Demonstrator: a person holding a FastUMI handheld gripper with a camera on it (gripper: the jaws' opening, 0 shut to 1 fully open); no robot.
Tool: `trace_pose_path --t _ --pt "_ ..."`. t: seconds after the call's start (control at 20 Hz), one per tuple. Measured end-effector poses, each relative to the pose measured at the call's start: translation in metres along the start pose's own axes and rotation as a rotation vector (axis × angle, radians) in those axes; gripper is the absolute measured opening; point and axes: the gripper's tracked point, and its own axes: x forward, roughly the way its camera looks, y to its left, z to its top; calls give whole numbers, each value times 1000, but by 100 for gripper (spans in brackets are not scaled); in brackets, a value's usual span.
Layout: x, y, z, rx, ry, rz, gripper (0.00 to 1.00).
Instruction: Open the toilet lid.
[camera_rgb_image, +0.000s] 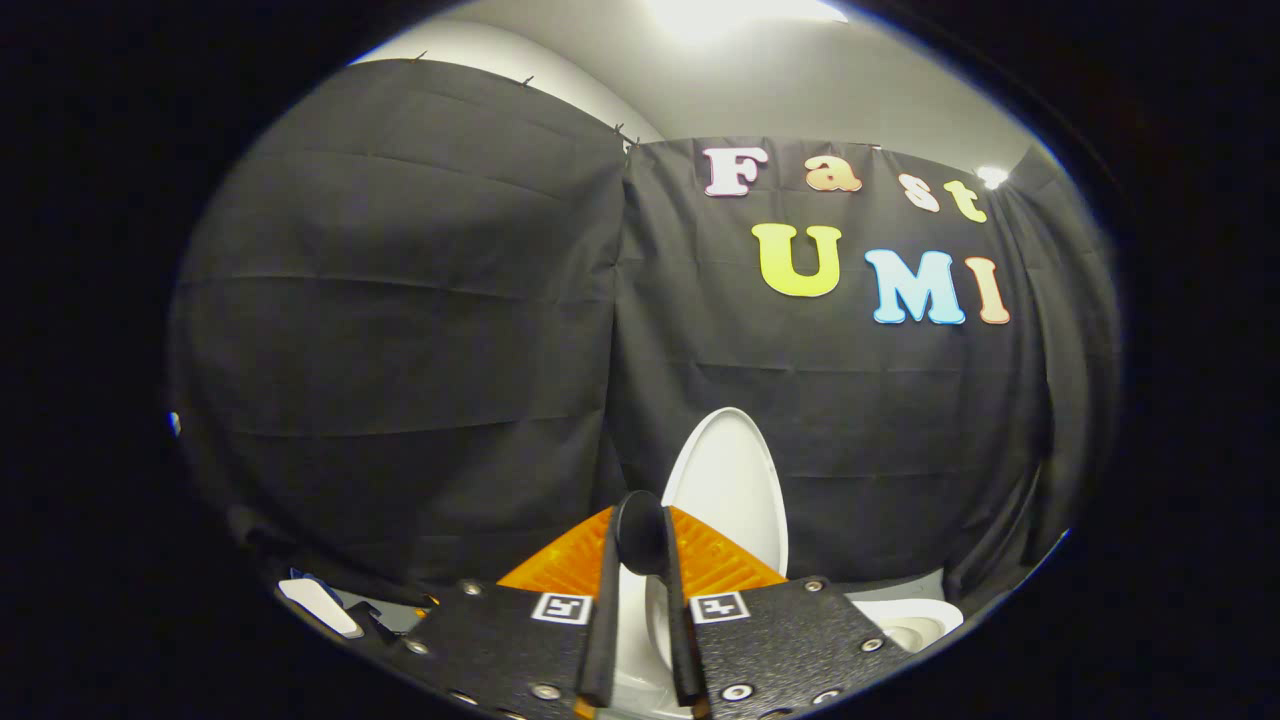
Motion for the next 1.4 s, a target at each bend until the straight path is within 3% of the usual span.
trace_pose_path --t 0.2,0.6,0.9,1.4 --pt "-22 -4 3 11 -7 -4 96" --pt "-101 -76 42 8 -142 -140 95" --pt "-159 -129 30 2 -132 -246 95" --pt "-234 -164 -9 -4 -130 -318 95"
